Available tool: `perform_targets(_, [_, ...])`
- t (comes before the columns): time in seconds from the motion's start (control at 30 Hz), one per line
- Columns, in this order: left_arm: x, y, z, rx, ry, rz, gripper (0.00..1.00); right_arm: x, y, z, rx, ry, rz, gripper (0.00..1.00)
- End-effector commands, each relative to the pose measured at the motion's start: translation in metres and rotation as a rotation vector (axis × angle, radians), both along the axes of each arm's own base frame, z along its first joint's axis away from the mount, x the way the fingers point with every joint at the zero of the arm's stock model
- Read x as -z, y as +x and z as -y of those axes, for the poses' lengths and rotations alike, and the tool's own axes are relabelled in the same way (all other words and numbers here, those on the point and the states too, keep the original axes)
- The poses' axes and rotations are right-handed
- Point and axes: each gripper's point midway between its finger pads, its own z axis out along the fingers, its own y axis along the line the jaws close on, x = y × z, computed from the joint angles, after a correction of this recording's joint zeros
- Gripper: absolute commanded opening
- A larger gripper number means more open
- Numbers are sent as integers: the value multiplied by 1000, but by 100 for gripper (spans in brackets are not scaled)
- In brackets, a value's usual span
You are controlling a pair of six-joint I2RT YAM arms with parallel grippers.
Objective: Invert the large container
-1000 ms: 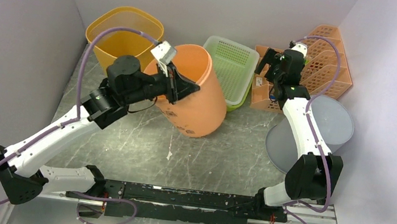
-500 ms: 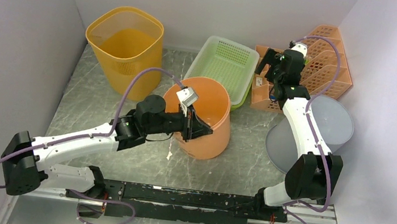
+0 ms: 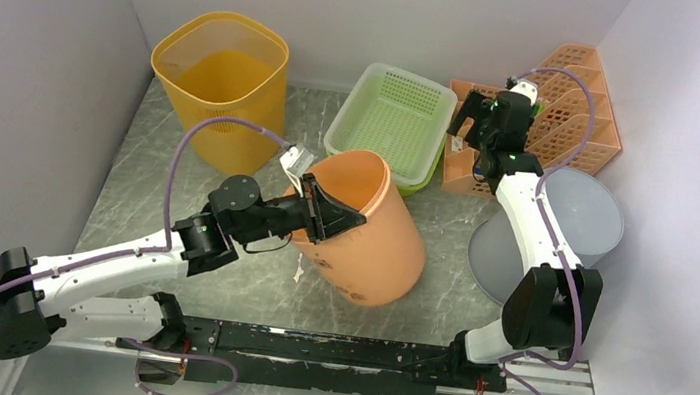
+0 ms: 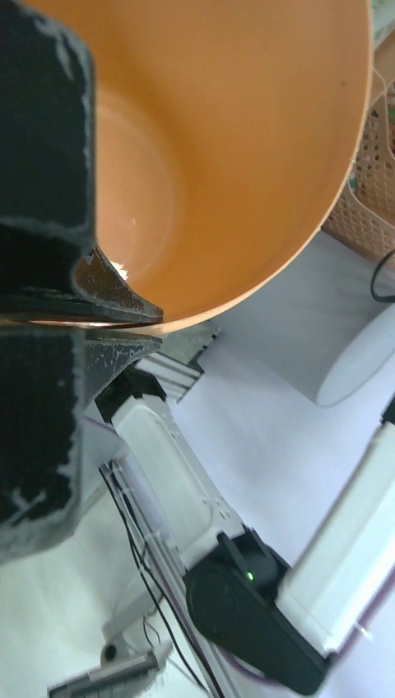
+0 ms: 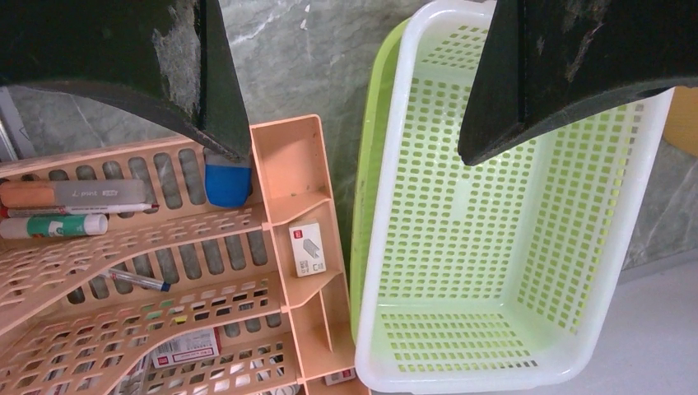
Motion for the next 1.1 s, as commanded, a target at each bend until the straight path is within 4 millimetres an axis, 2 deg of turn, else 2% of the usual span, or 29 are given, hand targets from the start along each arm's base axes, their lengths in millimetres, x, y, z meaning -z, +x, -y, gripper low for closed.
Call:
perform_targets(0.0, [-65,-5,-15,-25,-230,41,7,-3,2,5,17,-3,24,100])
perform_targets(0.07, [-60,-2,-17,-48,-238,23,7,0,2,6,18,-2,19,100])
perform_targets(0.27, [-12,15,-21,-92,-276,-113,7,1,0,5,15,4,22,100])
perform_targets(0.33, [2,26,-31,-103,-322,-159,7,0,-1,4,14,7,24,100])
perform_targets(0.37, [16,31,-36,-107,-331,-190,7,1,-1,4,12,8,23,100])
perform_targets(0.43, [27,38,-44,-114,-358,-223,7,1,-2,4,13,9,22,100])
perform_targets(0.7, [79,69,-75,-219,-284,-301,7,12,2,-1,-4,22,5,100])
perform_targets(1.07, [164,76,-115,-324,-172,-437,7,17,4,-1,-8,25,1,100])
